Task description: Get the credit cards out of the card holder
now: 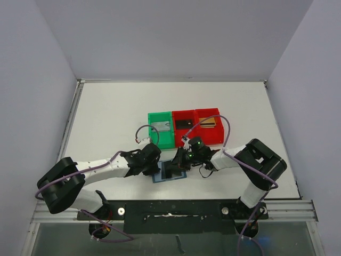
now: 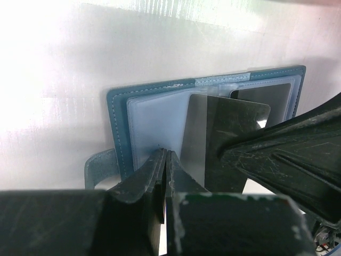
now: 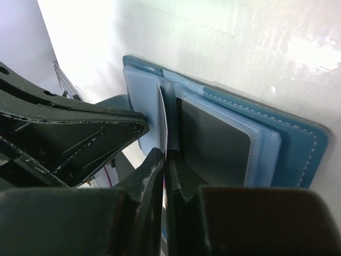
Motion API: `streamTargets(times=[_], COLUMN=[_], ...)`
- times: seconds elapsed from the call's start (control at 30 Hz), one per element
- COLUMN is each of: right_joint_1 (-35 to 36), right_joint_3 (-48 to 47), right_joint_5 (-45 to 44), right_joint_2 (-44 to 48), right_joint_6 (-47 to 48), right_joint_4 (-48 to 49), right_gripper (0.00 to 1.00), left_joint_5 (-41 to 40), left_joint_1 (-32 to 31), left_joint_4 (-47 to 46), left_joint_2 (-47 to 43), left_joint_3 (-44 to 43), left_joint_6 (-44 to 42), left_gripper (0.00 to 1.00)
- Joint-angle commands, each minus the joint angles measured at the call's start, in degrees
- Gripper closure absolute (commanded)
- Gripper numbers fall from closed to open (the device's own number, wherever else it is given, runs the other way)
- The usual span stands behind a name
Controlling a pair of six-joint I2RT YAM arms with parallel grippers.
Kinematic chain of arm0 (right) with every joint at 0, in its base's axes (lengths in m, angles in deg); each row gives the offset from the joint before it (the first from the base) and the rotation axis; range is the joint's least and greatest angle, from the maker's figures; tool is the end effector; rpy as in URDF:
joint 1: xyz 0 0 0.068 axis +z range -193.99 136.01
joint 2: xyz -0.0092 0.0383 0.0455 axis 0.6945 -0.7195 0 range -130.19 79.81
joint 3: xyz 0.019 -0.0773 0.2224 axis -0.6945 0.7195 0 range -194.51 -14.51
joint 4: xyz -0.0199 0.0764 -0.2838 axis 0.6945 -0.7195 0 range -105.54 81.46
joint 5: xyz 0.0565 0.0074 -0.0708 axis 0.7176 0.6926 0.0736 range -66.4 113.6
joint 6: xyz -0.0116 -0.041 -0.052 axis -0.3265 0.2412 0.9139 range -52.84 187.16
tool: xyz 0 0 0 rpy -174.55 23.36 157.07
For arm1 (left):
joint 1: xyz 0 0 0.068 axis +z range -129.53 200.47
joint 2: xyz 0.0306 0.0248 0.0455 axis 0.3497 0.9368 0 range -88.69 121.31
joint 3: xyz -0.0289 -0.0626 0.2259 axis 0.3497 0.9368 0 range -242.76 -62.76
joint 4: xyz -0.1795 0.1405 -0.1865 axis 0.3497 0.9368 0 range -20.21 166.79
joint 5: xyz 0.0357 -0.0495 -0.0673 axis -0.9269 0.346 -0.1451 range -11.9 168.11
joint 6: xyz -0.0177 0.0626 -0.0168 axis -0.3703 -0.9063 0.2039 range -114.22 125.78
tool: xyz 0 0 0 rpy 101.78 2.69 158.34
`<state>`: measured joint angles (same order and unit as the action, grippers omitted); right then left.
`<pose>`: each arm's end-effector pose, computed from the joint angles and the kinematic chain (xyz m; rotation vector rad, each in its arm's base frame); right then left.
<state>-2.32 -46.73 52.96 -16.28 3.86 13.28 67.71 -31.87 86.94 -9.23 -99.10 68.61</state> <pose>0.2146 0.2262 0.0323 0.1965 2.6935 1.3741 0.1830 -0.2210 0.0780 -0.3089 2.6579 -0.4692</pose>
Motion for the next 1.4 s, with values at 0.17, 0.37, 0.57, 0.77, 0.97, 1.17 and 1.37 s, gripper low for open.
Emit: streamTargets(times=[0.17, 0.37, 0.57, 0.77, 0.97, 1.17, 1.37], right_joint_1=[-3.05, -3.88, -3.88, -3.93, -4.51, -5.07, -12.30], right_joint_3=[1.49, 0.79, -1.22, -1.58, -1.67, -2.58, -6.00], right_joint_5=[-1.88, -2.07, -8.07, -17.78, -29.53, -36.13, -32.86], right_joint_2=[9.07, 14.72, 21.55, 30.61, 38.66, 44.12, 47.78], right_joint_6=[3.44, 8.18, 12.19, 16.47, 22.31, 32.83, 36.94], right_joint_4=[-3.47, -11.78, -18.44, -21.68, -27.59, -29.59, -34.41], right_gripper=[1.00, 1.00, 1.00, 1.00, 1.00, 1.00, 1.00], left_joint_5=[-3.23, -4.71, -4.93, 6.15, 12.70, 4.97, 6.11], left_joint_1=[-0.14, -0.13, -0.16, -0.05, -0.22, -0.25, 1.40], left_joint_4=[4.04, 6.31, 7.03, -4.88, -11.52, 1.26, 1.37], left_joint_2=[-1.31, -2.69, -9.05, -12.78, -5.52, 1.21, -1.59], left_joint_3=[1.59, -0.59, -4.75, -3.30, -3.39, -6.00, -4.45], left_joint_6=[0.06, -1.51, -4.02, -7.03, -7.07, -9.02, -13.73], left_gripper=[1.00, 1.00, 0.82, 0.72, 0.74, 0.85, 0.89])
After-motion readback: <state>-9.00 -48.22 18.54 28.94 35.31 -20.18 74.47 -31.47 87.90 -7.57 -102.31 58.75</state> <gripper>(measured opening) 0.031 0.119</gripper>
